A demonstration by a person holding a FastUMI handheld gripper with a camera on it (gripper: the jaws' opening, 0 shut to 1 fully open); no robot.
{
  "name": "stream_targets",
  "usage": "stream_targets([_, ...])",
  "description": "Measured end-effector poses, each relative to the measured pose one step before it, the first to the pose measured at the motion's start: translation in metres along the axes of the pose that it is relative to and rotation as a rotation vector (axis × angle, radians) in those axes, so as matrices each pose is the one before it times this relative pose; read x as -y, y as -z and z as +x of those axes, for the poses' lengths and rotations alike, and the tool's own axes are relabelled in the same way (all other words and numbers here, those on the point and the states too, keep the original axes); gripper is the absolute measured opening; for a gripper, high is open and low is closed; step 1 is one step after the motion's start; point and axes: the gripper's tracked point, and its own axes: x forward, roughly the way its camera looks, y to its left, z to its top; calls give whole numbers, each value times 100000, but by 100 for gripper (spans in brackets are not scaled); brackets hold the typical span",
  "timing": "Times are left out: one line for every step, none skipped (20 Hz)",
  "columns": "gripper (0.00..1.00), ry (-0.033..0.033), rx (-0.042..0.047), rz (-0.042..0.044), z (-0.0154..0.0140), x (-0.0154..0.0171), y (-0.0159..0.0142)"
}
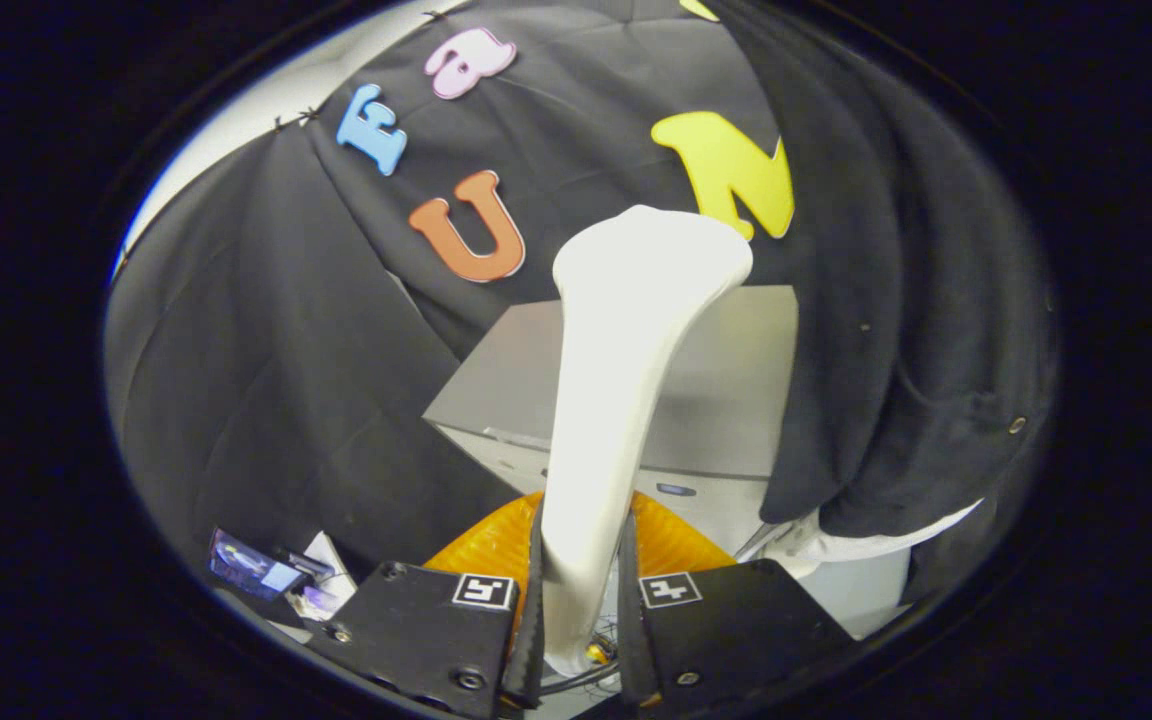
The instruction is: Iron the clothes twice with a garment steamer, once on the left side and once on the right side.
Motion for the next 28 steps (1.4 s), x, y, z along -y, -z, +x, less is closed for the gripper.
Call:
stream_targets([33, -416, 3464, -1111, -1615, 327, 244])
stream_targets([33, -144, 3711, -1366, -1879, 442, 259])
stream_targets([33, 449, 3647, -1282, -1865, 525, -33])
stream_targets([33, 615, 3692, -961, -1718, 699, 201])
stream_targets([32, 841, 3589, -636, -1443, 735, -4])
stream_targets([32, 530, 3752, -488, -1387, 682, -3])
stream_targets([32, 472, 3730, -648, -1397, 609, -149])
stream_targets([32, 1072, 3067, -1386, -1098, 662, 62])
stream_targets([32, 1258, 2675, -1056, -1168, 742, 9])
stream_targets([32, 950, 2516, -861, -945, 498, -151])
stream_targets([32, 714, 2162, -648, -1008, 622, -108])
stream_targets([32, 923, 1974, -951, -905, 752, -23])
stream_targets([32, 1166, 1384, -1539, -728, 597, -177])
stream_targets([32, 1180, 2119, -2201, -674, 716, -135])
stream_targets([32, 384, 2504, -2486, -414, 433, -516])
stream_targets([33, -218, 2363, -2010, -474, 185, -473])
stream_targets([32, -885, 1906, -1862, -334, 254, -455])
stream_targets([32, -1141, 1716, -1329, 16, 212, -122])
stream_targets([32, 636, 548, -894, 77, 597, -169])
stream_targets([32, 1282, 0, -2130, -55, 1013, 60])
stream_targets([32, 1105, 784, -1275, -104, 853, -318])
stream_targets([32, 820, 774, -1430, -91, 596, -309])
stream_targets([32, 995, 729, -1022, 34, 693, -300])
stream_targets([32, 463, 1311, -1469, 50, 646, -411])
stream_targets([32, 122, 1580, -1190, 221, 477, -511])
stream_targets([32, -399, 1781, -1814, 91, 320, -467])
stream_targets([32, -942, 2288, -1620, 262, 239, -632])
stream_targets([32, -1359, 3355, -885, 356, 36, -822])
